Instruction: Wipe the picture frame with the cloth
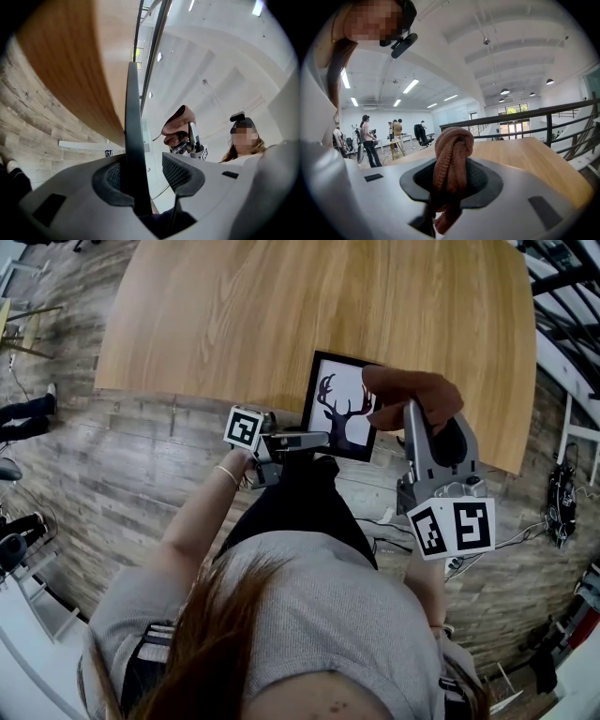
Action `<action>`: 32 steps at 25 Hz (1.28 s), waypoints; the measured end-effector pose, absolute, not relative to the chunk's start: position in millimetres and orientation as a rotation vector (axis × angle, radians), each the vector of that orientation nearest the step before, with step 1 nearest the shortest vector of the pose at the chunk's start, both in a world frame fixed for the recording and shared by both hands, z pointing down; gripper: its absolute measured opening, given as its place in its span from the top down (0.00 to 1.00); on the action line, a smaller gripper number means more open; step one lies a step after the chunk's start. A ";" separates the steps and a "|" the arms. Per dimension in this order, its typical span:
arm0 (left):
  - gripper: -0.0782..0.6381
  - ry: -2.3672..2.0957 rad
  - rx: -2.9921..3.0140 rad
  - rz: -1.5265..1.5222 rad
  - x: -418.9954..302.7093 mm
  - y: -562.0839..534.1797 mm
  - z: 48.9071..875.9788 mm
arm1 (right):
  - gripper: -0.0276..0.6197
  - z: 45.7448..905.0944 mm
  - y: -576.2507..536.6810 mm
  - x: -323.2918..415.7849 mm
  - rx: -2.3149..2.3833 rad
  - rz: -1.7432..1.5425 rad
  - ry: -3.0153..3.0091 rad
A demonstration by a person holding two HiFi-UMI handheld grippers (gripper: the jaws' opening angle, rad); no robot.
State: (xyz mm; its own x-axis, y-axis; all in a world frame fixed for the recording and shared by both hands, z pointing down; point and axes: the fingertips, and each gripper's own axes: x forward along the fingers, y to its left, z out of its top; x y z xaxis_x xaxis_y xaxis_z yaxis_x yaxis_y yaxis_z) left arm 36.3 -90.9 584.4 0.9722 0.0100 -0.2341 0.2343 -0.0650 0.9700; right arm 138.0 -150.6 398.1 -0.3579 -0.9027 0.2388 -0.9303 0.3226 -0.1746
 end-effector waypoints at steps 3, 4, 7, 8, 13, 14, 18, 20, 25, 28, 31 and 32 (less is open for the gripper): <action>0.62 0.192 1.620 -0.200 34.3 -92.8 580.1 | 0.75 396.0 -151.1 139.3 1.730 0.460 -2.488; 0.62 0.194 1.616 -0.202 33.5 -93.2 579.7 | 0.75 395.5 -151.3 139.4 1.732 0.466 -2.492; 0.62 0.200 1.599 -0.195 28.4 -92.3 581.4 | 0.75 394.2 -151.3 138.4 1.730 0.482 -2.506; 0.62 0.195 1.595 -0.196 25.7 -92.6 582.7 | 0.75 394.1 -150.7 137.8 1.726 0.482 -2.509; 0.62 0.152 1.615 -0.179 9.7 -93.7 592.7 | 0.75 396.9 -147.3 133.4 1.697 0.475 -2.515; 0.62 0.148 1.617 -0.175 6.0 -93.1 594.0 | 0.75 397.3 -146.9 133.0 1.693 0.476 -2.517; 0.62 0.123 1.631 -0.167 -11.6 -90.2 597.0 | 0.75 395.5 -145.7 132.2 1.687 0.471 -2.535; 0.62 0.105 1.635 -0.168 -21.3 -88.7 597.6 | 0.75 392.8 -143.8 130.2 1.680 0.462 -2.552; 0.62 0.039 1.691 -0.142 -47.0 -85.7 594.3 | 0.75 390.5 -138.1 127.1 1.656 0.441 -2.568; 0.62 0.006 1.738 -0.154 -59.8 -85.3 582.4 | 0.75 390.2 -132.4 129.1 1.660 0.442 -2.557; 0.62 0.010 1.790 -0.117 -62.7 -77.7 564.7 | 0.75 391.3 -126.9 129.3 1.655 0.450 -2.566; 0.63 0.013 1.809 -0.095 -62.8 -73.9 560.8 | 0.75 392.4 -124.8 129.0 1.651 0.453 -2.568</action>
State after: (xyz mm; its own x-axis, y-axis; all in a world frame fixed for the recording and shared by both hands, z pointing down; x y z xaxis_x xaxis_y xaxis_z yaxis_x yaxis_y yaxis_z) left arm -62.8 -73.9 560.8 0.9965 -0.0417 -0.0719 0.0600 -0.2384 0.9693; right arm 129.0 -124.8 392.4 -0.4267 -0.8814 0.2027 -0.8976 0.3852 -0.2145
